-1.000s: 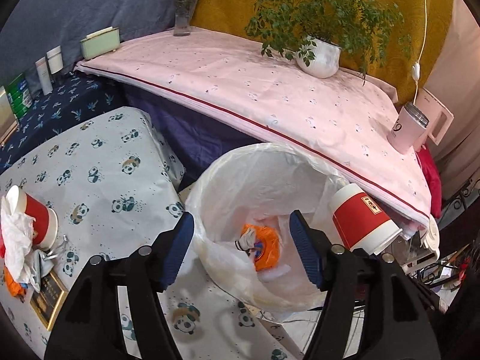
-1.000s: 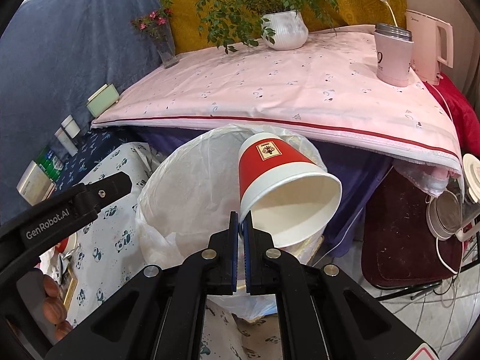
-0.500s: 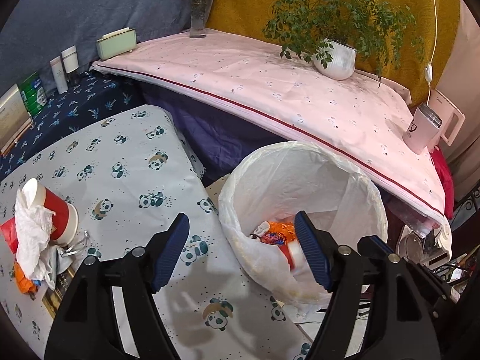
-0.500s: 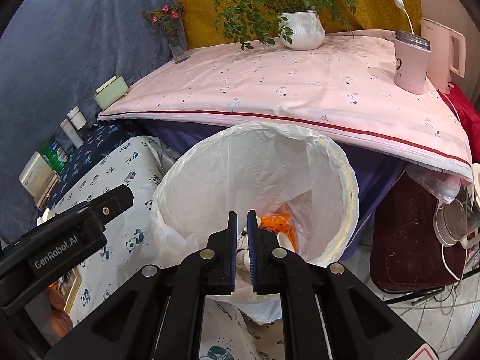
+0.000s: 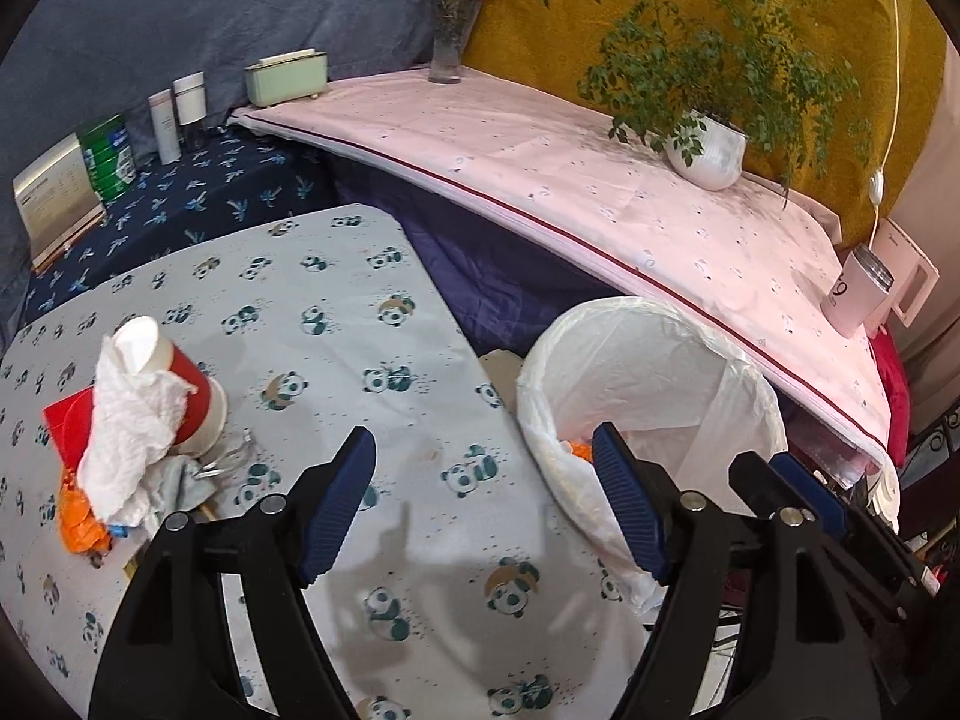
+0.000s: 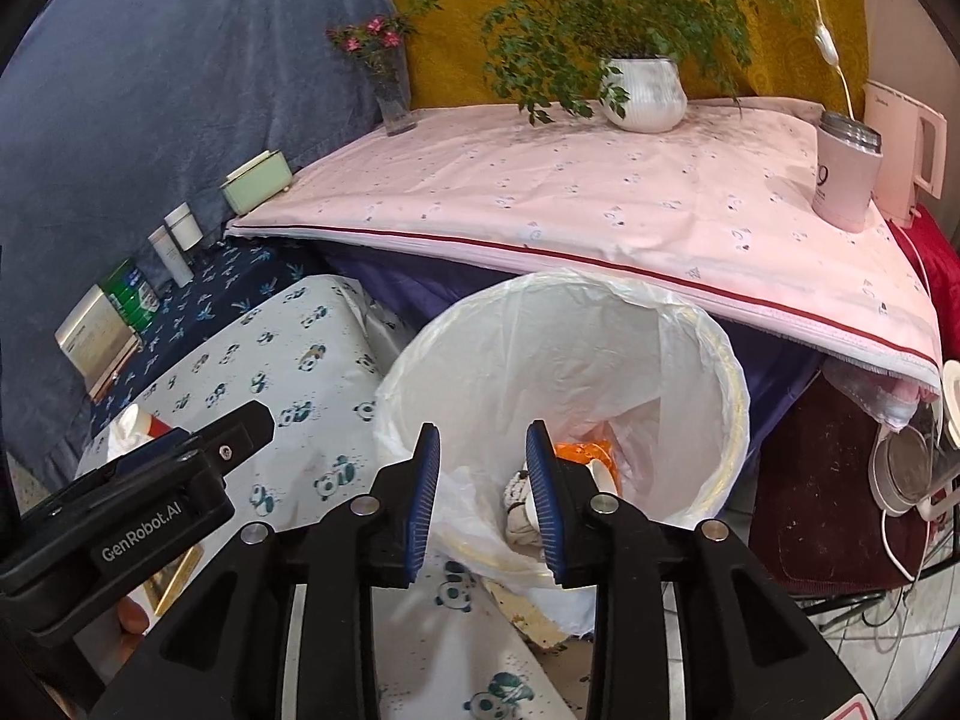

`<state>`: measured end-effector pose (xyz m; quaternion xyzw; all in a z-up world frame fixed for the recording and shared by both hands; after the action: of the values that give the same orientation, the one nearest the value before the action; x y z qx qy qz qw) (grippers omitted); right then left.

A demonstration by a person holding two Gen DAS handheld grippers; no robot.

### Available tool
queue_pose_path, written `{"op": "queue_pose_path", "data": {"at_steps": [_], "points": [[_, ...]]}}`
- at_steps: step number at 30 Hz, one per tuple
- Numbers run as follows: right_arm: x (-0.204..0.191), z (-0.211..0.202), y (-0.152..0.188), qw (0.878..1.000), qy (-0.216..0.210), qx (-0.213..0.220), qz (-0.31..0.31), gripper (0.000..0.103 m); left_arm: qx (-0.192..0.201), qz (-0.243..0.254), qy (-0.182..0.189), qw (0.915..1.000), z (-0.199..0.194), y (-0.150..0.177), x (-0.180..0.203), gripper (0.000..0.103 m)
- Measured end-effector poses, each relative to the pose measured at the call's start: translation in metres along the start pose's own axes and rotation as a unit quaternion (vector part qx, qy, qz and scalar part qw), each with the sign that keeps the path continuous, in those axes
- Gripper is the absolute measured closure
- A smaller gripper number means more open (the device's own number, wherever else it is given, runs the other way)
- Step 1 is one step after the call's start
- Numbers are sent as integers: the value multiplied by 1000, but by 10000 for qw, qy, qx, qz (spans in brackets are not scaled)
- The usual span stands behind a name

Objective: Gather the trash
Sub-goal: 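Move both grippers back over the remaining trash on the table, then grasp the white tissue on the paper cup with the right gripper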

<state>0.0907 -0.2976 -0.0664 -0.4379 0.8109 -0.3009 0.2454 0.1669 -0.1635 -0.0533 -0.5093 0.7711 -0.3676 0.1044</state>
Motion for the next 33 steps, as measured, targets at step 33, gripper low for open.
{"op": "queue_pose_path", "data": {"at_steps": [33], "points": [[-202,-35,58,9838,-1061,-225,-1427,64,280,-1482,-1313,9798,-105,67,-223,25]]}}
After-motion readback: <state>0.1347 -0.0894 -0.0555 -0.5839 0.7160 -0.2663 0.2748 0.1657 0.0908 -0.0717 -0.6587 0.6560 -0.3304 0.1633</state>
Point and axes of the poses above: each gripper's, at about its wrist camera, not at the fingertips, and z roughly the way its jaws point, x to its right, y to its underside, the point moved 6 cm from there along z, roughly the way its jaws point, and after that the axes turned 6 degrees about y, right-handed, at the moved point
